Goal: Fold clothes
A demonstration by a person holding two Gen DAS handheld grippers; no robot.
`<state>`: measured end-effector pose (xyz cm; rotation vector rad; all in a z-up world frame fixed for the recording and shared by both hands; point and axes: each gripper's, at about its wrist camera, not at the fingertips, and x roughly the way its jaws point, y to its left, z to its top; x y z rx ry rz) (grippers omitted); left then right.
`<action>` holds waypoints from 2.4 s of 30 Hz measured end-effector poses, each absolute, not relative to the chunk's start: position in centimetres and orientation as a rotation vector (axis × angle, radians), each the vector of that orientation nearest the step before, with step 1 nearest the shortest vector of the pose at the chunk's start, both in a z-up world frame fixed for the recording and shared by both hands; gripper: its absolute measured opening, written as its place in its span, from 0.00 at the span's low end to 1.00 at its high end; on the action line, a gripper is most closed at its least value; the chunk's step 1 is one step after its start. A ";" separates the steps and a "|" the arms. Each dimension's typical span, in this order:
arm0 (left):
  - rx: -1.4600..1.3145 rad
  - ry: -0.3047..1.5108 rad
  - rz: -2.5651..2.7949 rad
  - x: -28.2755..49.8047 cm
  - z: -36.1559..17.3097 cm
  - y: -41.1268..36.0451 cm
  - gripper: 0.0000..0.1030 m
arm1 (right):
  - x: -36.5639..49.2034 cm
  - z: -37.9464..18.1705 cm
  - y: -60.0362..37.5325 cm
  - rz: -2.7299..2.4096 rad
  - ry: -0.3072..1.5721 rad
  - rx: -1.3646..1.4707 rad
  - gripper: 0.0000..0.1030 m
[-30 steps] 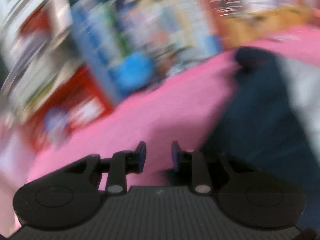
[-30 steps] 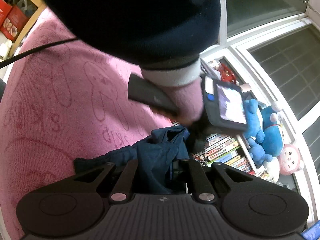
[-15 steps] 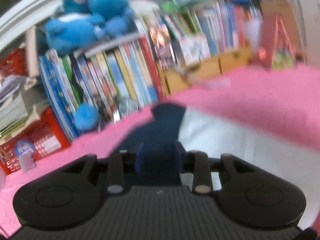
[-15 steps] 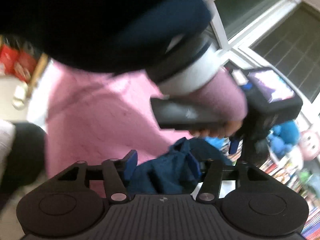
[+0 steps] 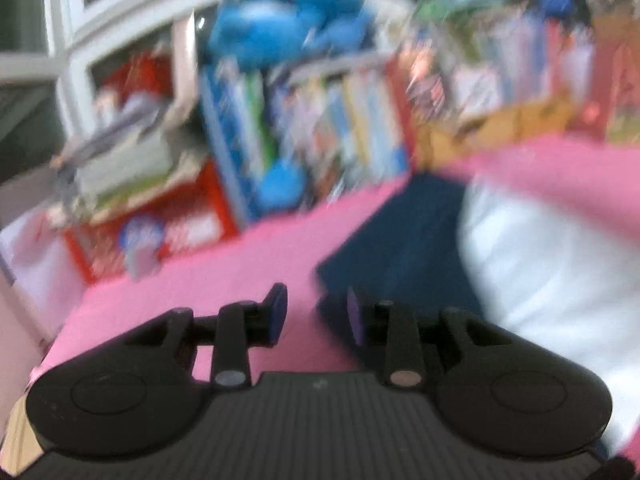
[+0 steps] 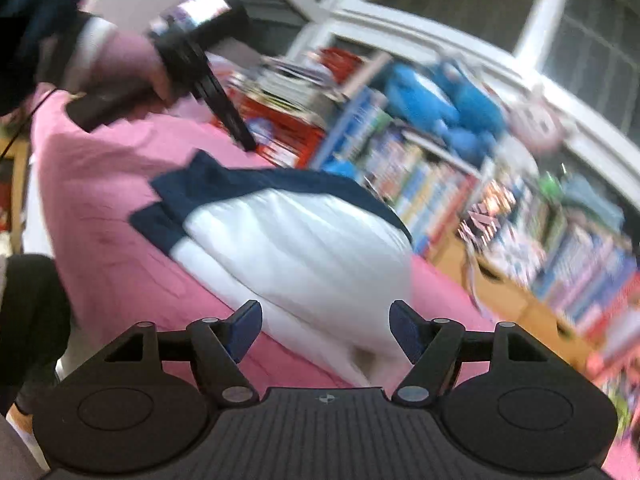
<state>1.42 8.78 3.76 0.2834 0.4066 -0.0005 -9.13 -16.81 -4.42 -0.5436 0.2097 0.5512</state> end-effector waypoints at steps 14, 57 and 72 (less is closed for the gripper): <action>0.281 0.563 -0.150 -4.0 -0.2 8.8 0.43 | -6.8 -2.9 -23.5 0.436 0.244 -0.394 0.77; -0.623 0.966 -0.440 28.8 -1.4 8.0 0.18 | 21.9 -6.1 -18.5 0.899 0.764 0.299 0.79; -0.060 0.598 -0.014 27.5 6.1 6.8 0.12 | 22.0 -6.0 -18.8 0.910 0.767 0.315 0.77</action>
